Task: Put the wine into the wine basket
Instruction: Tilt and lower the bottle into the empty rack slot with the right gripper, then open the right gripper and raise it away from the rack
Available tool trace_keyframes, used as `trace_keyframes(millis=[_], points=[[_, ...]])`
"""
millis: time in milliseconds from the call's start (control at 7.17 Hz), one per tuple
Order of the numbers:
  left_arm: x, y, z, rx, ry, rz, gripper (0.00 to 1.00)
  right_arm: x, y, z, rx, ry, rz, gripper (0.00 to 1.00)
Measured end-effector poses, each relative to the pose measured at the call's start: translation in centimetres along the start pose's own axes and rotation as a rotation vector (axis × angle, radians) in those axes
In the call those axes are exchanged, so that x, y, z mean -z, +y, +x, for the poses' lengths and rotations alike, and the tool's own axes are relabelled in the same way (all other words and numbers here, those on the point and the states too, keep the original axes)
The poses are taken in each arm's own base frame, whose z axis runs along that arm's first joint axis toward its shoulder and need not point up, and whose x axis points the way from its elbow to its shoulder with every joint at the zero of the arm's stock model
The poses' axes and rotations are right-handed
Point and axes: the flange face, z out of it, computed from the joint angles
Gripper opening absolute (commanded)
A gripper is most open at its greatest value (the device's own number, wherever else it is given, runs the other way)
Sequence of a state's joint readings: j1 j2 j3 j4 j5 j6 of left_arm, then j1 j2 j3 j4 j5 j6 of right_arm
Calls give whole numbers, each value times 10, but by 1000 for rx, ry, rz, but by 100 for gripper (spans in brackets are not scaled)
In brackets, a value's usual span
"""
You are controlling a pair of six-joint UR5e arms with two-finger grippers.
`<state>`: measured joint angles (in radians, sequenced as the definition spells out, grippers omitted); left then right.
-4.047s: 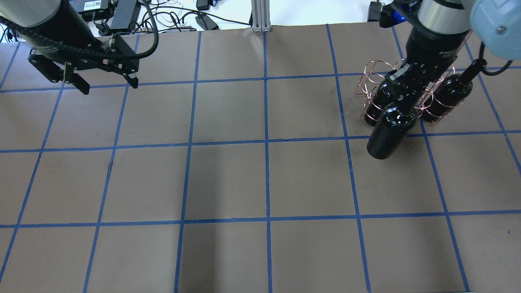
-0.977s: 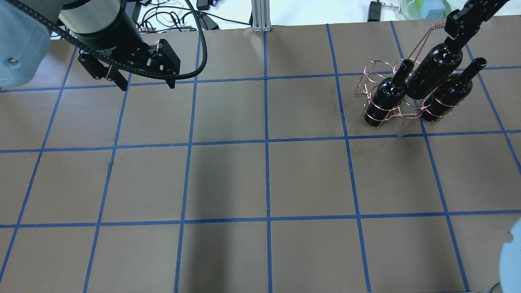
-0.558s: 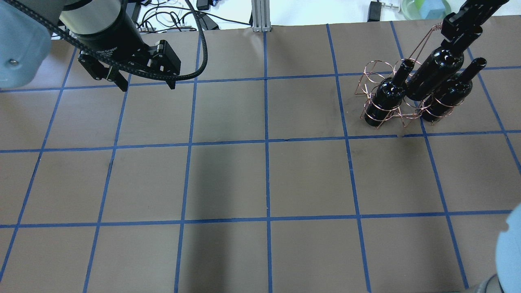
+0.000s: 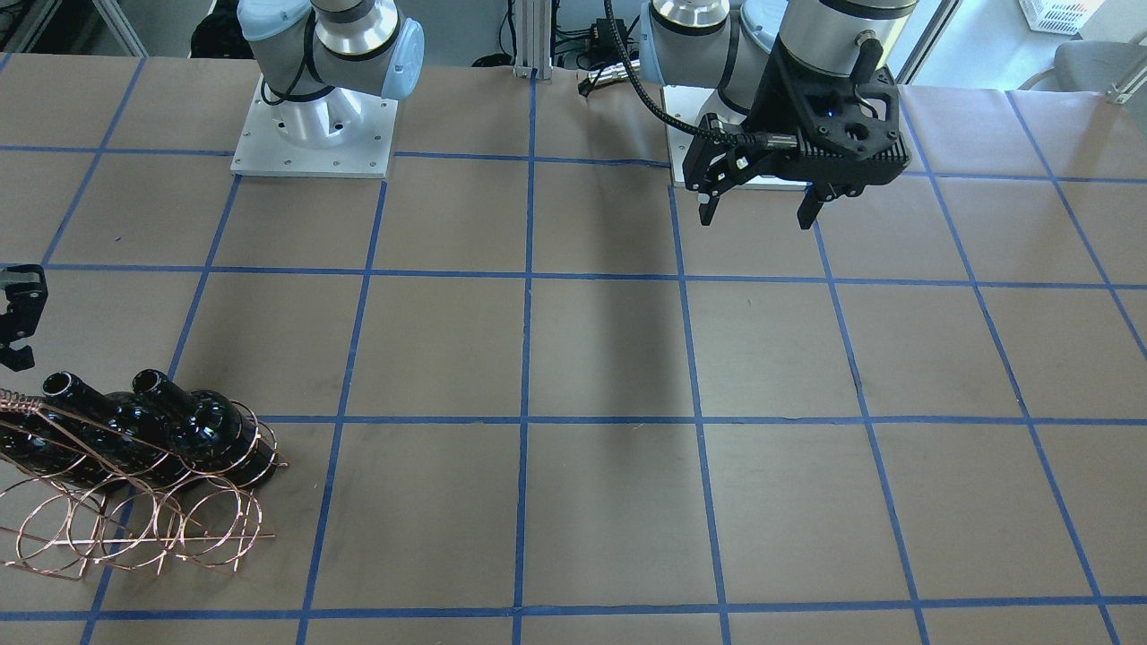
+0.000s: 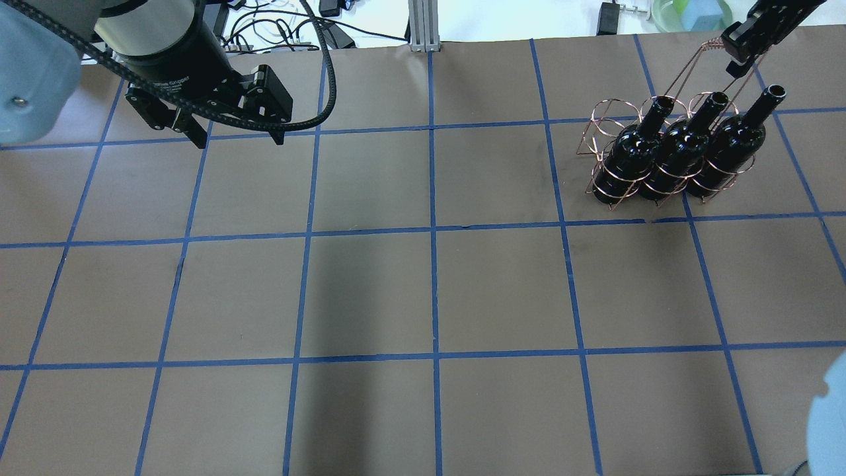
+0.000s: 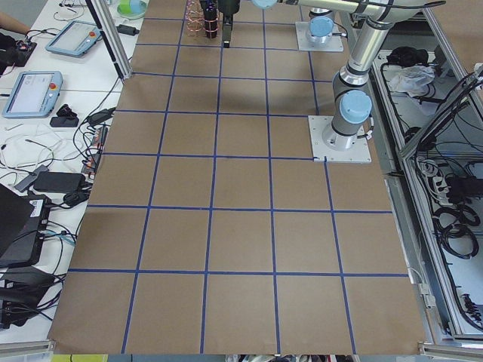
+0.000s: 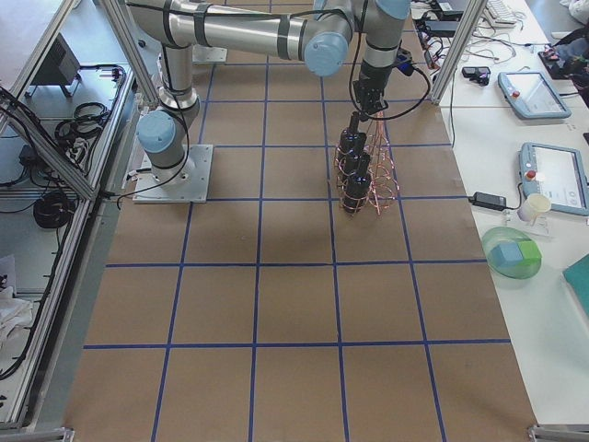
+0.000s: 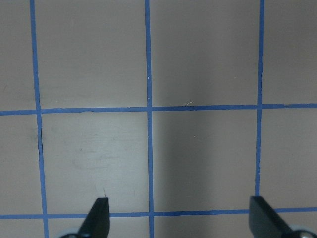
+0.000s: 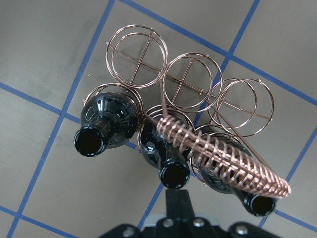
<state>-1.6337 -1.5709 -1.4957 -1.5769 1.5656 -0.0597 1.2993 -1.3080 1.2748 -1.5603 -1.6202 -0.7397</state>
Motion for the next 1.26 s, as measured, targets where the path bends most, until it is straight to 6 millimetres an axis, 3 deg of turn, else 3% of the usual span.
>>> trace_keyframes(millis=[140,279,419,698,837,977,1256], points=[[0,0,0,1,0,0,100,1,1,-1,0,0,-2,0],[0,0,0,1,1,0,100,5,4,-3,-2,-2,-3,53],[0,0,0,1,1,-1,100,15,10,-9,-21,-3,0,99],[0,0,1,0,0,0,100,43,30,-33,-172,-10,16,100],[0,0,0,-1,0,0,100,53,37,-58,-254,-18,26,100],[0,0,1,-1,0,0,100,62,37,-88,-312,-12,51,100],[0,0,0,-2,0,1,100,69,19,-164,-378,-5,100,100]])
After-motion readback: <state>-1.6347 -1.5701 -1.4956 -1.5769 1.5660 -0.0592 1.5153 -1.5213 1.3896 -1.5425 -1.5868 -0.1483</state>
